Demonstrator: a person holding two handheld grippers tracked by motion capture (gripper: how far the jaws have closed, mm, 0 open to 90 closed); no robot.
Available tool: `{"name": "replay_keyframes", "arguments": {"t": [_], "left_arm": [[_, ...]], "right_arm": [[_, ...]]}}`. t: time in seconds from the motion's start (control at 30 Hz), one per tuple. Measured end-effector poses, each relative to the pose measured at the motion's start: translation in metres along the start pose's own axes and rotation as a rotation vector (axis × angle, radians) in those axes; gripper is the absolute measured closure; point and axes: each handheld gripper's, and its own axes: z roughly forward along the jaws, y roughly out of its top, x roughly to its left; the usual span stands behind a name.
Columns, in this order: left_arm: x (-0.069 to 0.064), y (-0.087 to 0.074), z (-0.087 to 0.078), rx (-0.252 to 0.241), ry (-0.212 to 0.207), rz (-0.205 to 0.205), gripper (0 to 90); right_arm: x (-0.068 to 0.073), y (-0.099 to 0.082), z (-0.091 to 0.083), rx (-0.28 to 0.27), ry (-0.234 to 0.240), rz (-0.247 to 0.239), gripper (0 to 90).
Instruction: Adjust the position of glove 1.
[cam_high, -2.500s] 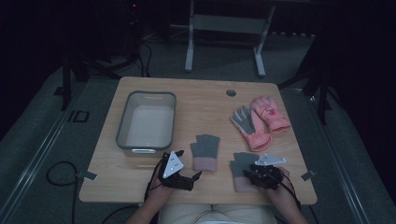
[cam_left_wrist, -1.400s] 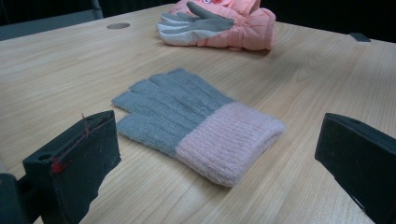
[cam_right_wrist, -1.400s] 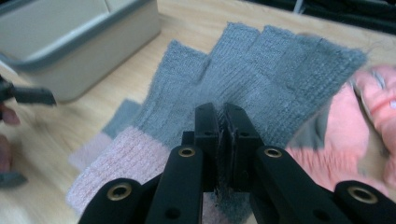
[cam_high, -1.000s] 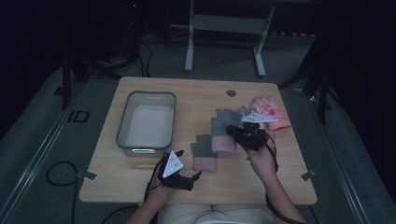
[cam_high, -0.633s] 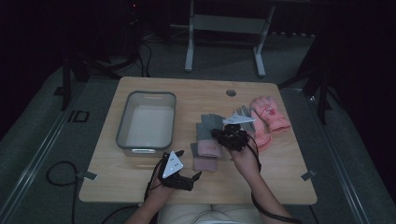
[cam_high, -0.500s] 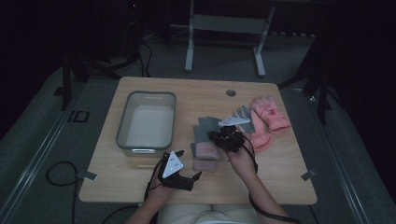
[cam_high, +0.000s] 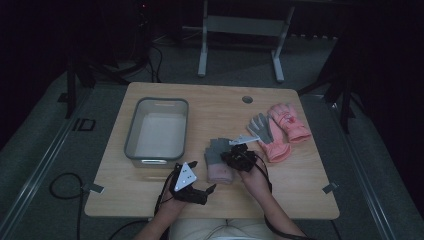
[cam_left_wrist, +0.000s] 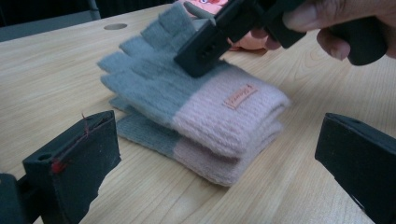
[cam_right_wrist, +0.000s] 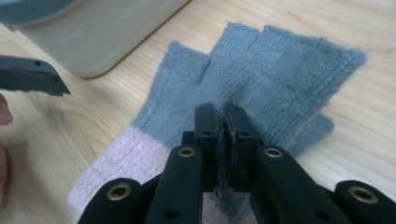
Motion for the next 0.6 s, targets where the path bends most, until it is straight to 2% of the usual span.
{"name": "replay_keyframes", "arguments": {"t": [0.23, 0.4, 0.47, 0.6], "left_arm": [[0.000, 0.000, 0.001, 0.007, 0.000, -0.001, 0.0], [0.000, 0.000, 0.001, 0.009, 0.001, 0.002, 0.0], [0.000, 0.000, 0.001, 0.010, 0.003, 0.003, 0.0], [-0.001, 0.001, 0.001, 0.012, 0.006, 0.007, 0.0]], "right_arm": [[-0.002, -0.005, 0.006, 0.016, 0.015, 0.030, 84.6], [-0.001, -0.007, 0.011, 0.025, 0.011, 0.022, 84.4], [-0.003, -0.010, 0.014, 0.031, 0.012, 0.041, 84.3], [-0.004, -0.012, 0.017, 0.035, 0.010, 0.039, 83.7]]}}
